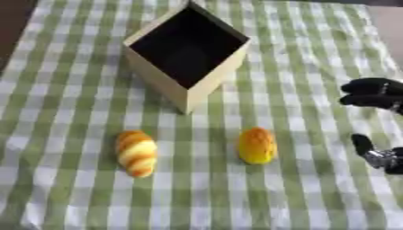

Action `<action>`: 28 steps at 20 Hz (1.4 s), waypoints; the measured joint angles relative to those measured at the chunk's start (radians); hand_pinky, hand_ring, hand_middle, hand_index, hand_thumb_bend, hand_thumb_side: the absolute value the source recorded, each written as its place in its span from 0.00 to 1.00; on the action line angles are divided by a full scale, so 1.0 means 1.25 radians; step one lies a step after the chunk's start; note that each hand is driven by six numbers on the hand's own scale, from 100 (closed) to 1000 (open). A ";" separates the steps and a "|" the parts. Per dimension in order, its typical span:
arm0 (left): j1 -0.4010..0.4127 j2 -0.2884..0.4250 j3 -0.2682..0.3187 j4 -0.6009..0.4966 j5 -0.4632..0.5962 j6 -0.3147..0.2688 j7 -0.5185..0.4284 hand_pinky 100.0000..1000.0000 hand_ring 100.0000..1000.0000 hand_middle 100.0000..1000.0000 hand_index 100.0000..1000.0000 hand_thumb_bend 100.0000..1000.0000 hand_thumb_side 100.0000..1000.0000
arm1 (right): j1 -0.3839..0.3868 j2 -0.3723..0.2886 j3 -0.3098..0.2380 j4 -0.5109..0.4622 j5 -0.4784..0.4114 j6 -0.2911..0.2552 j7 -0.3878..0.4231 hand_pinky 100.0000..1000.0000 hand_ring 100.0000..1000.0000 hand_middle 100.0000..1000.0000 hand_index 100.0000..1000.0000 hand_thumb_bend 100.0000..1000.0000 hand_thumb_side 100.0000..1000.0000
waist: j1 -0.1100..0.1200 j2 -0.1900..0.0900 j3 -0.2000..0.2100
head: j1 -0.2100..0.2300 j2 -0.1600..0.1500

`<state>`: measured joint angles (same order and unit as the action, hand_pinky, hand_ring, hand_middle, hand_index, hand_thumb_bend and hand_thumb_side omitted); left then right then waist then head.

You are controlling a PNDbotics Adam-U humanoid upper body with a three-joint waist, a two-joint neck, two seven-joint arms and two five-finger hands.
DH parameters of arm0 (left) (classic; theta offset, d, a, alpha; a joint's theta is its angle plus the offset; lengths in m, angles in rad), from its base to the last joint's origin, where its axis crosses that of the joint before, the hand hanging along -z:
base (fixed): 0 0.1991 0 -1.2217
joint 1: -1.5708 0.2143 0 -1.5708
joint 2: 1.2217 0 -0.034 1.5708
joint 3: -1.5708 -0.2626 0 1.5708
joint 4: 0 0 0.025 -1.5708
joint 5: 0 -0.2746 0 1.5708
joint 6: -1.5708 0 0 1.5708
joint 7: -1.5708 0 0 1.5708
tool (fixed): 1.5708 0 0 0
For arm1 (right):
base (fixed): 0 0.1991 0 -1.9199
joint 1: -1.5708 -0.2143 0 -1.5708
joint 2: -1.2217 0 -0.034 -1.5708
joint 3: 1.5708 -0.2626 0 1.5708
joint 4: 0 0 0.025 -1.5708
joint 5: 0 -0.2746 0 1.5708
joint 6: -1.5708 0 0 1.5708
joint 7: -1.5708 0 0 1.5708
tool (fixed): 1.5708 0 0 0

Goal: Pick up objects on the table and place them in the box.

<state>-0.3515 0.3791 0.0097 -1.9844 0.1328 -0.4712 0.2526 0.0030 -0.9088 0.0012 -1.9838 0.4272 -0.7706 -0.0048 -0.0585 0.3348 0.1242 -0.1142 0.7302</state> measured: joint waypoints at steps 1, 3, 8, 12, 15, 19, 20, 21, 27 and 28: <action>0.000 0.000 0.000 0.000 0.000 0.001 -0.001 0.74 0.68 0.77 0.85 0.00 0.62 | -0.007 -0.016 0.008 0.000 0.013 0.002 -0.002 0.88 0.87 0.75 0.91 0.00 0.05 | 0.000 0.000 0.001 | 0.000 0.001; 0.000 0.000 -0.002 0.000 0.002 0.004 -0.004 0.74 0.68 0.77 0.85 0.00 0.62 | -0.023 -0.036 0.026 0.000 0.031 0.009 0.000 0.88 0.87 0.75 0.91 0.00 0.05 | -0.002 0.000 0.003 | -0.002 0.005; -0.002 0.000 -0.007 0.000 0.007 0.007 -0.011 0.74 0.68 0.77 0.85 0.00 0.62 | -0.093 -0.073 0.067 0.000 0.032 0.024 0.034 0.90 0.89 0.76 0.91 0.00 0.09 | -0.004 -0.003 0.010 | -0.009 0.007; -0.008 0.000 -0.010 0.000 0.012 0.008 -0.014 0.74 0.68 0.76 0.85 0.00 0.62 | -0.148 -0.104 0.108 0.000 0.013 0.014 0.080 0.91 0.90 0.77 0.91 0.00 0.16 | -0.005 -0.010 0.017 | -0.019 0.015; -0.008 0.000 -0.010 0.000 0.016 0.008 -0.015 0.74 0.68 0.76 0.85 0.00 0.62 | -0.175 -0.118 0.138 0.000 -0.003 0.009 0.120 0.91 0.90 0.76 0.91 0.00 0.18 | -0.009 -0.014 0.022 | -0.027 0.020; -0.009 0.000 -0.010 0.000 0.021 0.009 -0.015 0.74 0.68 0.76 0.85 0.00 0.62 | -0.197 -0.123 0.167 0.000 -0.027 0.019 0.169 0.92 0.90 0.74 0.90 0.00 0.20 | -0.009 -0.017 0.027 | -0.035 0.023; -0.011 0.000 -0.010 0.000 0.022 0.009 -0.016 0.74 0.68 0.76 0.85 0.00 0.62 | -0.202 -0.123 0.175 0.000 -0.033 0.024 0.181 0.93 0.90 0.74 0.90 0.00 0.18 | -0.009 -0.017 0.028 | -0.038 0.025; -0.014 0.000 -0.010 0.000 0.022 0.009 -0.016 0.74 0.68 0.76 0.85 0.00 0.62 | -0.208 -0.123 0.183 0.000 -0.039 0.030 0.194 0.93 0.90 0.74 0.90 0.00 0.18 | -0.009 -0.017 0.029 | -0.040 0.027; -0.020 -0.001 -0.014 0.000 0.029 0.012 -0.019 0.74 0.68 0.76 0.85 0.00 0.62 | -0.244 -0.119 0.218 0.000 -0.080 0.076 0.266 0.94 0.90 0.72 0.91 0.00 0.12 | -0.009 -0.017 0.035 | -0.051 0.027; -0.022 -0.001 -0.014 0.000 0.029 0.012 -0.019 0.74 0.68 0.77 0.85 0.00 0.62 | -0.250 -0.116 0.223 0.000 -0.085 0.086 0.277 0.94 0.90 0.72 0.91 0.00 0.10 | -0.009 -0.017 0.036 | -0.052 0.027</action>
<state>-0.3783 0.3776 -0.0084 -1.9844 0.1688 -0.4557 0.2284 -0.3095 -1.0537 0.2801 -1.9840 0.3207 -0.6628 0.3417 -0.0692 0.3141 0.1687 -0.1790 0.7645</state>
